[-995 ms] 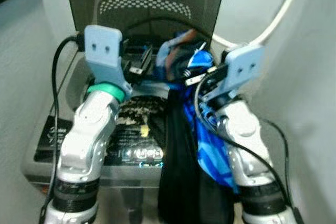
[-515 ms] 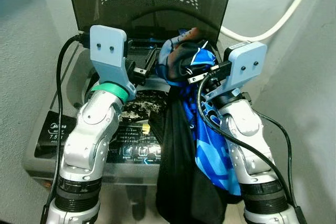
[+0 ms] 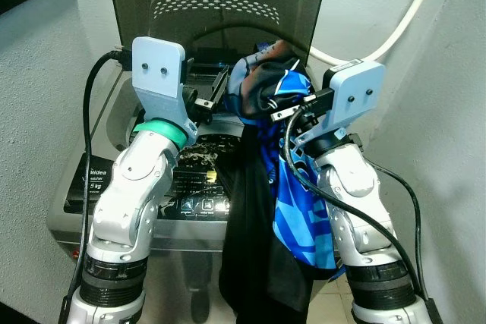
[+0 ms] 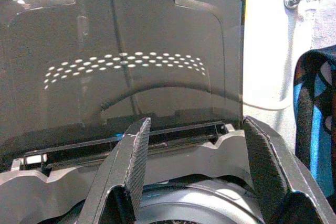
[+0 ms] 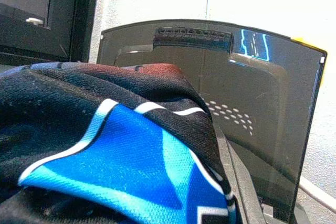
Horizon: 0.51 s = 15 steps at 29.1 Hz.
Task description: Clothes washing
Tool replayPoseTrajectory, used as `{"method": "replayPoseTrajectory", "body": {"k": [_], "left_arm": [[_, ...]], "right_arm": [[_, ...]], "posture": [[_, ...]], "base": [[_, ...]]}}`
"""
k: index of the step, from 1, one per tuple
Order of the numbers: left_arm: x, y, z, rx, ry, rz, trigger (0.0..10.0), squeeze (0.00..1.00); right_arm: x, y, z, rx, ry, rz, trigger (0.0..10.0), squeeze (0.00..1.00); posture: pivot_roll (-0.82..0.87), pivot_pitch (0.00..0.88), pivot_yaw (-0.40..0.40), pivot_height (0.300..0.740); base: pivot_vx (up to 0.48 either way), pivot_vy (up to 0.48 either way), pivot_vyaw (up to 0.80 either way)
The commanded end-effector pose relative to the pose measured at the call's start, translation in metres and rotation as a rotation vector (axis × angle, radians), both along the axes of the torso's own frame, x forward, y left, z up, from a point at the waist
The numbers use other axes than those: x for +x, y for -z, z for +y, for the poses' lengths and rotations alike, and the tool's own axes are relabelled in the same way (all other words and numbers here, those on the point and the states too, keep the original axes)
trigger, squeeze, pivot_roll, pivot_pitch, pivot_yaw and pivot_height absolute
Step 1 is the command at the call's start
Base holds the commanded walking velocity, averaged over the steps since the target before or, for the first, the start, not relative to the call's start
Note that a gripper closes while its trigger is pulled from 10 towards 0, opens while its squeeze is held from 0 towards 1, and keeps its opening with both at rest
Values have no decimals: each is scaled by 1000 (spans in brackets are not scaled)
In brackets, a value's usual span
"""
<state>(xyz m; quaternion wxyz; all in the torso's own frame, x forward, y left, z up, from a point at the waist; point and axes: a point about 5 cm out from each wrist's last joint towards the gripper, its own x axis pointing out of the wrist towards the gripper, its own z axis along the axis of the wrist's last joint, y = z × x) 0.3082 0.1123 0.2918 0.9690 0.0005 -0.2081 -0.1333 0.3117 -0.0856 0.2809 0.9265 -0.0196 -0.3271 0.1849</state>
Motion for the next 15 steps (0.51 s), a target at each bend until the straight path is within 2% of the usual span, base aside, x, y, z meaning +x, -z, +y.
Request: {"method": "replayPoseTrajectory", "body": {"k": [1, 4, 15], "left_arm": [[1, 1, -2, 18, 2, 3, 10000, 0], [2, 2, -2, -4, 7, 14, 10000, 0], [2, 2, 0, -28, 4, 24, 10000, 0]], "right_arm": [[-1, 0, -1, 7, 0, -7, 10000, 0], [-1, 0, -1, 7, -1, -8, 10000, 0], [-1, 0, -1, 3, -5, -7, 10000, 0]], "posture": [[143, 0, 36, 740], [143, 0, 36, 740], [145, 0, 33, 740]], "base": [[0, -277, 0], [0, 0, 0], [0, 444, 0]]}}
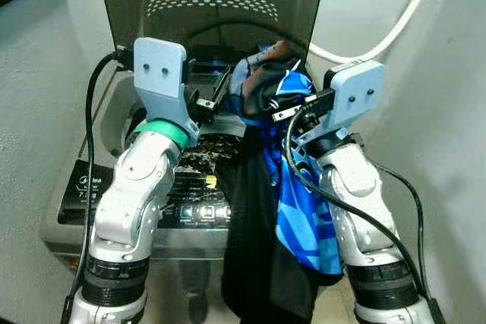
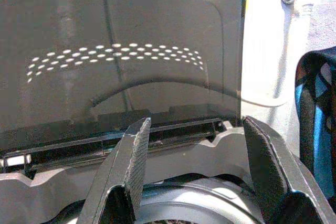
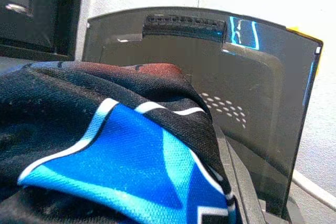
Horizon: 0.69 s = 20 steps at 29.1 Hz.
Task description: Clothes washing
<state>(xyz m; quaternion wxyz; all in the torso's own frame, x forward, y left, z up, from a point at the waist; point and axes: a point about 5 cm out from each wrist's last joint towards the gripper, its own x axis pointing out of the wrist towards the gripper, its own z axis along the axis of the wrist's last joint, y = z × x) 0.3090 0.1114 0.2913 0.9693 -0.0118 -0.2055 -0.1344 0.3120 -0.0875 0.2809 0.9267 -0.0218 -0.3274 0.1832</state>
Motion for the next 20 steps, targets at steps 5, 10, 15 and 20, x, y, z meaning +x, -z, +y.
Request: {"method": "replayPoseTrajectory", "body": {"k": [5, 10, 15, 20], "left_arm": [[1, 1, 1, 2, -11, 12, 10000, 0], [2, 1, 1, 7, -12, 9, 10000, 0], [2, 1, 1, 10, -9, 18, 10000, 0], [2, 2, 0, 12, -2, 23, 10000, 0]], "right_arm": [[-1, 1, 1, 4, -8, -4, 10000, 0], [-1, 1, 0, 6, -6, -3, 10000, 0], [0, 1, 0, 6, -4, -1, 10000, 0], [0, 1, 0, 7, -4, -1, 10000, 0]], "posture": [[146, 0, 34, 740], [146, 0, 36, 740], [144, 0, 37, 740], [144, 0, 37, 740]], "base": [[0, 445, 0], [0, 246, 0], [0, 0, 0], [0, 0, 0]]}}
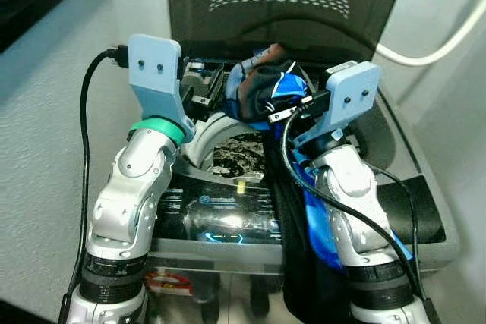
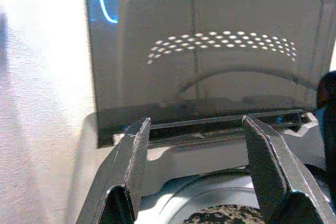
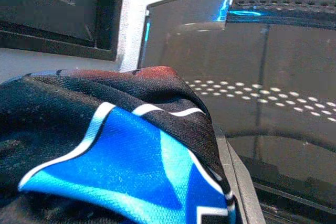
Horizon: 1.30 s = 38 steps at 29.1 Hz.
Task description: Clothes washing
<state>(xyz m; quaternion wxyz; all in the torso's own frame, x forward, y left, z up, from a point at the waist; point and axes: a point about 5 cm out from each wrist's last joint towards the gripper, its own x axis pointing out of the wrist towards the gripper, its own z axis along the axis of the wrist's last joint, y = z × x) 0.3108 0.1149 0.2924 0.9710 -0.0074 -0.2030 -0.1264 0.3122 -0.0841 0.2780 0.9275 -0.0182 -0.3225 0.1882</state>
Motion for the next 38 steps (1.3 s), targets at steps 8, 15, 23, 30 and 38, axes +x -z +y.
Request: {"method": "replayPoseTrajectory", "body": {"k": [8, 15, 23, 30, 38], "left_arm": [[0, 0, -4, 52, 65, 0, 10000, 0], [-17, -4, -7, 158, 372, -13, 10000, 0], [-47, 27, -18, 178, 731, 132, 10000, 0], [-41, 56, -40, 144, 822, 229, 10000, 0], [55, 68, -9, 170, 365, 364, 10000, 0]], "right_arm": [[0, -2, -4, 8, 13, -17, 10000, 0], [3, -35, -13, 39, 23, -119, 10000, 0], [-7, -108, -19, 113, -95, -319, 10000, 0], [-29, -136, -17, 235, -265, -392, 10000, 0], [-40, -133, -31, 311, -392, -348, 10000, 0]], "posture": [[147, 0, 37, 740], [141, 0, 48, 740], [138, 0, 43, 740], [136, 0, 32, 740], [98, 1, 60, 740]], "base": [[0, 0, 0], [0, 0, 0], [0, 0, 0], [0, 0, 0], [0, 0, 0]]}}
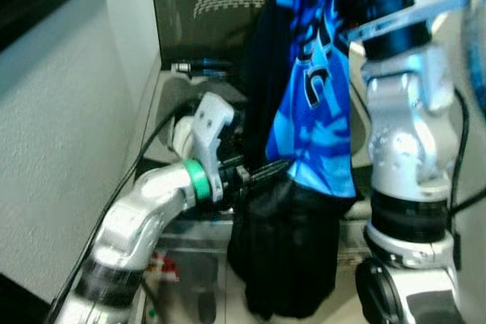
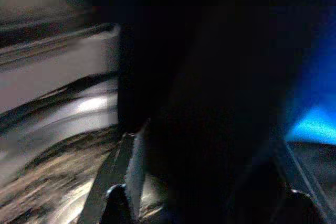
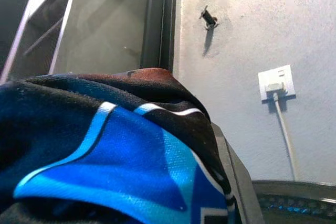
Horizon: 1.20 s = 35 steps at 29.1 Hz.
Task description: Clothes washing
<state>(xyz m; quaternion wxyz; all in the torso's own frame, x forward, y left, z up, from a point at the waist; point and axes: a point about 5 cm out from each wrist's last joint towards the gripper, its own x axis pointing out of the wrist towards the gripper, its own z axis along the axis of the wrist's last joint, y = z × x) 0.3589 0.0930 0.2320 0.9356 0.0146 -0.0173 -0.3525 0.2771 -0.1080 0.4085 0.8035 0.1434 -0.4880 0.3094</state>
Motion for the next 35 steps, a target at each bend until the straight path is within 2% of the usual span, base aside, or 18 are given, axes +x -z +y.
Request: {"method": "replayPoseTrajectory", "body": {"k": [1, 3, 6, 8, 10, 11, 13, 14, 15, 16, 17, 19, 22, 24, 27, 28, 31, 35], "left_arm": [[14, 4, 20, 3, -144, 8, 10000, 0], [23, -5, 32, 1, -232, -25, 10000, 0], [38, -38, 72, 21, -504, -167, 10000, 0], [39, -47, 80, 27, -560, -205, 10000, 0], [38, -71, 107, 27, -699, -301, 10000, 0], [38, -71, 107, 27, -699, -301, 10000, 0], [36, -80, 121, 27, -735, -323, 10000, 0], [36, -80, 121, 27, -735, -323, 10000, 0], [36, -78, 120, 40, -688, -302, 10000, 0], [34, -66, 107, 86, -532, -250, 10000, 0], [34, -66, 107, 86, -532, -250, 10000, 0], [21, -42, 78, 155, -225, -187, 10000, 0], [18, -36, 72, 167, -160, -179, 10000, 0], [-2, -24, 64, 210, -2, -176, 10000, 0], [-13, -20, 61, 224, 63, -172, 10000, 0], [-23, -18, 59, 231, 118, -171, 10000, 0], [-34, -20, 60, 231, 147, -184, 10000, 0], [-43, -27, 60, 216, 158, -208, 10000, 0]], "right_arm": [[-5, -1, -10, 34, -8, -7, 10000, 0], [-3, 4, -14, 35, 3, 14, 10000, 0], [13, 31, -23, -39, 120, 119, 10000, 0], [23, 46, -23, -91, 186, 168, 10000, 0], [45, 80, -16, -256, 336, 254, 10000, 0], [45, 80, -16, -256, 336, 254, 10000, 0], [62, 110, -3, -438, 445, 297, 10000, 0], [62, 110, -3, -438, 445, 297, 10000, 0], [69, 126, 6, -542, 491, 311, 10000, 0], [76, 144, 23, -685, 526, 306, 10000, 0], [76, 144, 23, -685, 526, 306, 10000, 0], [80, 165, 48, -847, 571, 271, 10000, 0], [80, 168, 53, -871, 578, 261, 10000, 0], [79, 164, 60, -847, 548, 280, 10000, 0], [78, 161, 61, -822, 516, 302, 10000, 0], [77, 158, 59, -783, 469, 335, 10000, 1000], [76, 154, 55, -734, 393, 369, 10000, 1000], [64, 149, 50, -717, 169, 366, 10000, 1000]], "posture": [[98, 1, 60, 740], [95, 2, 63, 740], [98, 2, 64, 740], [98, 2, 64, 740], [110, 0, 57, 740], [110, 0, 57, 740], [119, 0, 52, 740], [119, 0, 52, 740], [123, 0, 51, 740], [135, 0, 46, 740], [135, 0, 46, 740], [142, 1, 42, 740], [142, 1, 42, 740], [166, 12, 30, 740], [168, 14, 31, 740], [169, 17, 31, 740], [169, 18, 32, 740], [168, 18, 39, 740]], "base": [[0, 0, 0], [0, 0, 0], [0, 0, 0], [0, 0, 0], [0, 0, 0], [0, 0, 0], [0, 0, 0], [0, 0, 0], [0, 0, 0], [0, 0, 0], [0, 0, 0], [0, 0, 0], [0, 0, 0], [0, 0, 0], [0, 0, 0], [0, 0, 0], [0, 0, 0], [0, 0, 0]]}}
